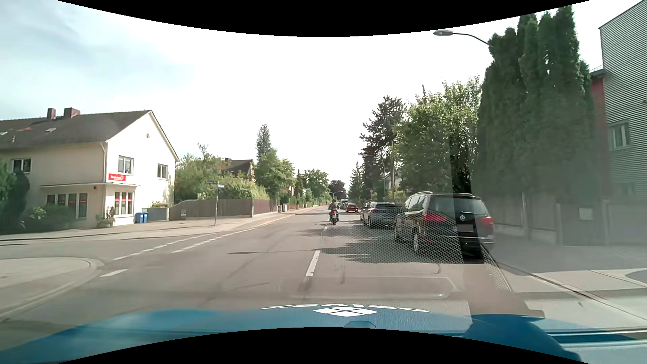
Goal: Follow the waypoints while adhering to traffic rules and regulations
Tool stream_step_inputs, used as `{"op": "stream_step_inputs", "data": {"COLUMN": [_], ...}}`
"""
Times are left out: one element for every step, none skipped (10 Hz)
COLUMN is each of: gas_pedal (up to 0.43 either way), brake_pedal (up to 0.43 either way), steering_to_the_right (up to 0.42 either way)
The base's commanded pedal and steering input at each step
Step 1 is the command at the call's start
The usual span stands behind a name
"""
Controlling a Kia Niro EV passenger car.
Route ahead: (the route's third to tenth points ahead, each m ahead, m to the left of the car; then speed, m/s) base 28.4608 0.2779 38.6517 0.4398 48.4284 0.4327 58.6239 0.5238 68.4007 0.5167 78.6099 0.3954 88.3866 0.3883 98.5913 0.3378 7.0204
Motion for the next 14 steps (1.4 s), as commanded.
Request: {"op": "stream_step_inputs", "data": {"gas_pedal": [0.0,0.0,0.0,0.0,0.0,0.0,0.0,0.0,0.0,0.0,0.0,0.0,0.0,0.0], "brake_pedal": [0.0,0.0,0.0,0.0,0.0,0.0,0.0,0.0,0.0,0.0,0.0,0.0,0.0,0.0], "steering_to_the_right": [-0.003,-0.003,-0.003,-0.002,-0.002,-0.002,-0.002,-0.003,-0.002,-0.002,-0.002,-0.002,-0.002,-0.002]}}
